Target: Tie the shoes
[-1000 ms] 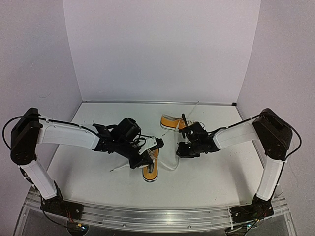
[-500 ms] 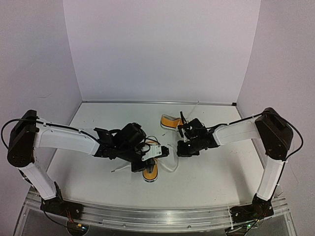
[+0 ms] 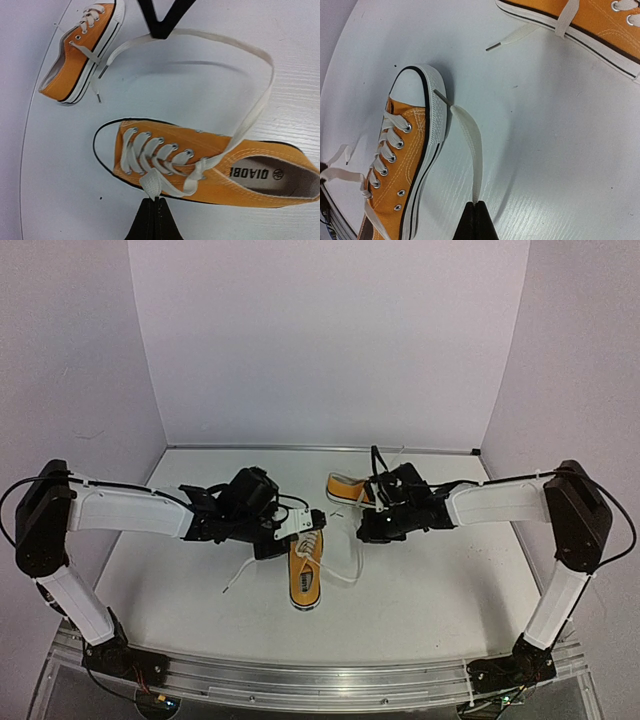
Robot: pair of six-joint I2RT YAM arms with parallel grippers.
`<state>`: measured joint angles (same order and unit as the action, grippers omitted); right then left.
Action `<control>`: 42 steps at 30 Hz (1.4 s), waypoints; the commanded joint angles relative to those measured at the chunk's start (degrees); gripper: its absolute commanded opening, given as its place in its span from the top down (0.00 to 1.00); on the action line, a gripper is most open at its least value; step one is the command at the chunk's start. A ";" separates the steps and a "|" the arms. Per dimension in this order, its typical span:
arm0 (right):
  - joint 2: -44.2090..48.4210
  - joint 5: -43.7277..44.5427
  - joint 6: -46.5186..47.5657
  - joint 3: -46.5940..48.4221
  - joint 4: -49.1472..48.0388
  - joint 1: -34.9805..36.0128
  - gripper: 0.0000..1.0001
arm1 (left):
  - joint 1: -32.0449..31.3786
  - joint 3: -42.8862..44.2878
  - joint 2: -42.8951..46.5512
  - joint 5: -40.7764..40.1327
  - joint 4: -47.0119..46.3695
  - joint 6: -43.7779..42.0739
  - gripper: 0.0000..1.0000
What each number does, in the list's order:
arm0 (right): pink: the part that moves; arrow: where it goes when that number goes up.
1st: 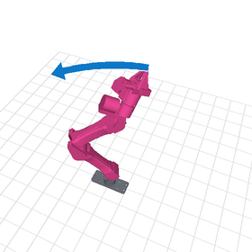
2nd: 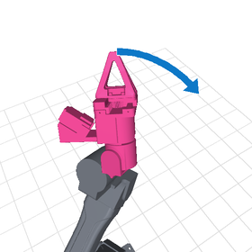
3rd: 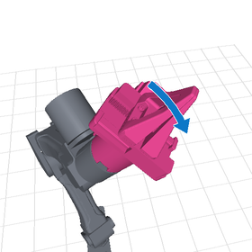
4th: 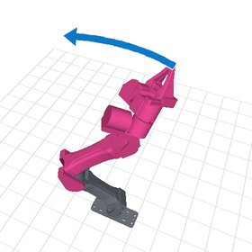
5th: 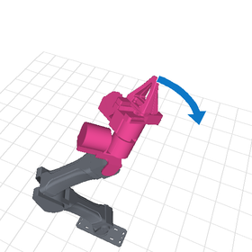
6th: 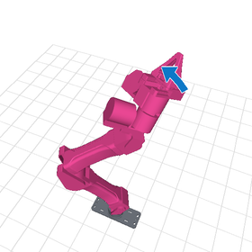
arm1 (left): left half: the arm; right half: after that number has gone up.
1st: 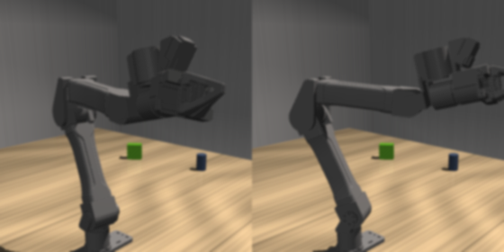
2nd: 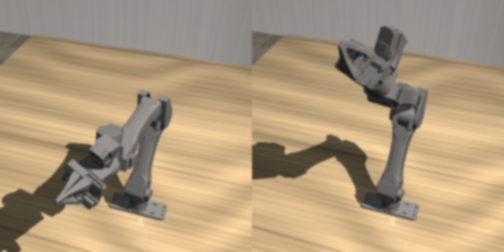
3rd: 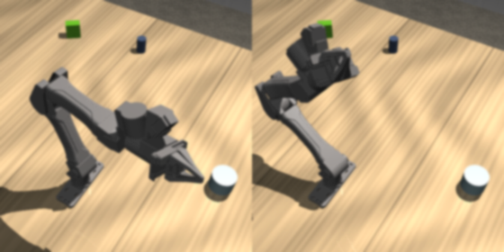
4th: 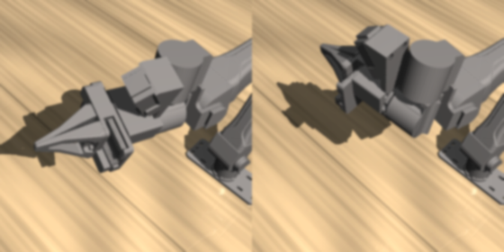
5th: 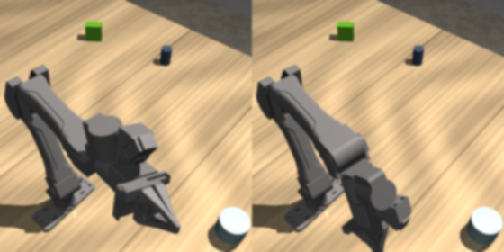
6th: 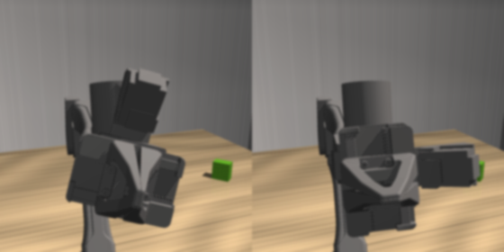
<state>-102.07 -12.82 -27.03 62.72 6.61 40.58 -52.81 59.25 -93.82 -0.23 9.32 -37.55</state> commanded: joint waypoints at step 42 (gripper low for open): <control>-10.58 -18.19 10.58 32.73 7.17 7.22 1.00 | -14.81 -1.08 -6.15 1.00 -7.95 -16.02 1.00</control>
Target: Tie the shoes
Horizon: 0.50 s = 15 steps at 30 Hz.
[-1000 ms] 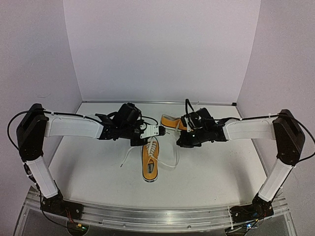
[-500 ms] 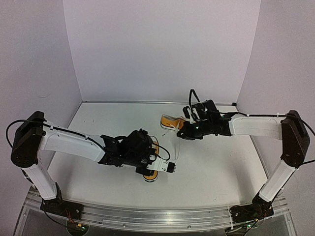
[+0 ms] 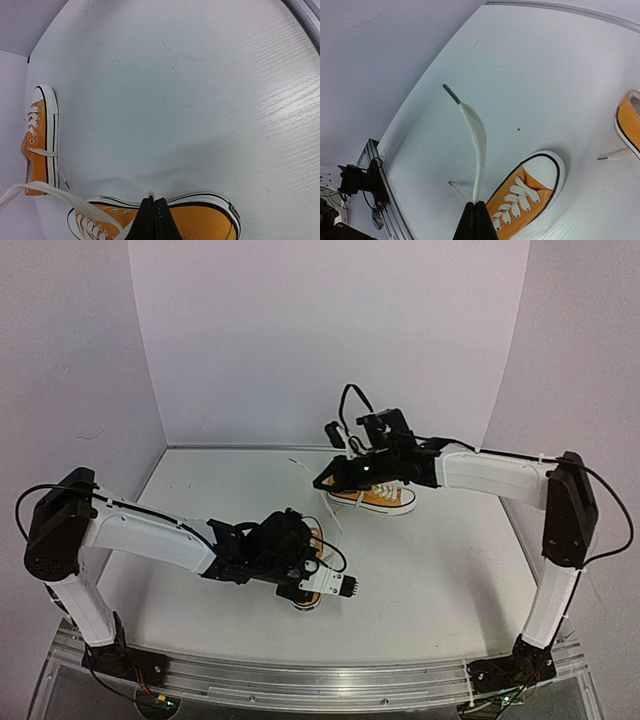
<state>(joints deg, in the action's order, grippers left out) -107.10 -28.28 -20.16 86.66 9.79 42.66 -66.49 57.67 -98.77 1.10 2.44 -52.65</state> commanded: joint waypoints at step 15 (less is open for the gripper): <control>-15.78 -8.46 3.84 21.77 9.52 14.46 1.00 | -3.17 2.02 -5.08 -4.70 2.03 -2.67 1.00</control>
<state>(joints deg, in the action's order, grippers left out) -120.96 -34.01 -16.95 104.21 17.45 55.76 -68.85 57.75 -102.26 -3.13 3.00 -54.37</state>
